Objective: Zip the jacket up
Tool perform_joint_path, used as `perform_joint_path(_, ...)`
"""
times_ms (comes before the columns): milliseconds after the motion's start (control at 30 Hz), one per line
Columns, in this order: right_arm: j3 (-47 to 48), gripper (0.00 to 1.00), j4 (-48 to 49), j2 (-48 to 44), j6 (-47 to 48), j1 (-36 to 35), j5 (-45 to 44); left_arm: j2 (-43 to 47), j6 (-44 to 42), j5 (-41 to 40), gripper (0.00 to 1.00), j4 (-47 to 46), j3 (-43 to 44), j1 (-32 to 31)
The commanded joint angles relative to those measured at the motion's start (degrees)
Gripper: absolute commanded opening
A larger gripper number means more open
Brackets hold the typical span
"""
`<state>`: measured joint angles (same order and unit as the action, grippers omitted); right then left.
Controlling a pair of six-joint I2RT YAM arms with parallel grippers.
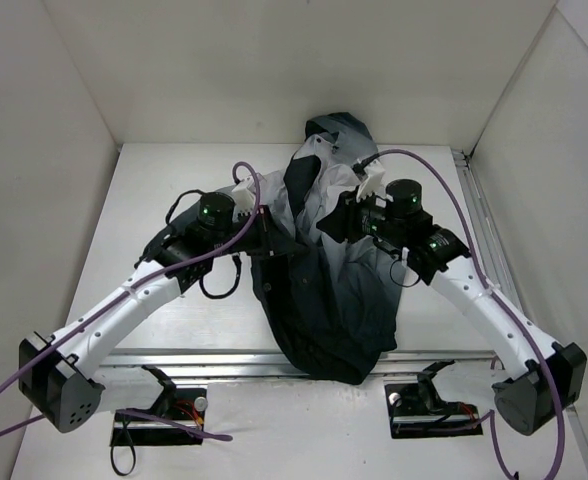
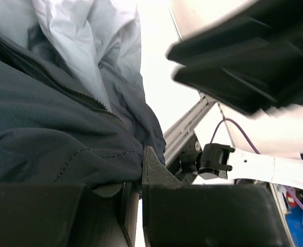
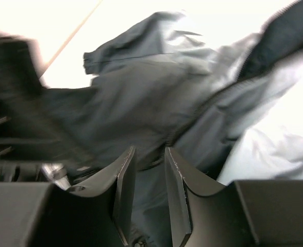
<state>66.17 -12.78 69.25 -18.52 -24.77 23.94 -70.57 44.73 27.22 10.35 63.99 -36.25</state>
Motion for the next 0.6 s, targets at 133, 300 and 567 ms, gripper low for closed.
perform_joint_path(133,-3.0,0.28,3.5,-6.2,6.0,-6.2,3.1,-1.1,1.1,3.5,0.0,1.8,5.2,0.6)
perform_joint_path(300,-5.7,0.3,3.4,-7.0,6.5,-10.4,0.1,-2.5,0.9,4.2,0.0,3.4,7.5,0.6)
perform_joint_path(567,-8.1,0.31,3.5,-7.9,6.7,-13.5,-1.9,-3.8,0.5,4.1,0.0,5.9,9.1,0.6)
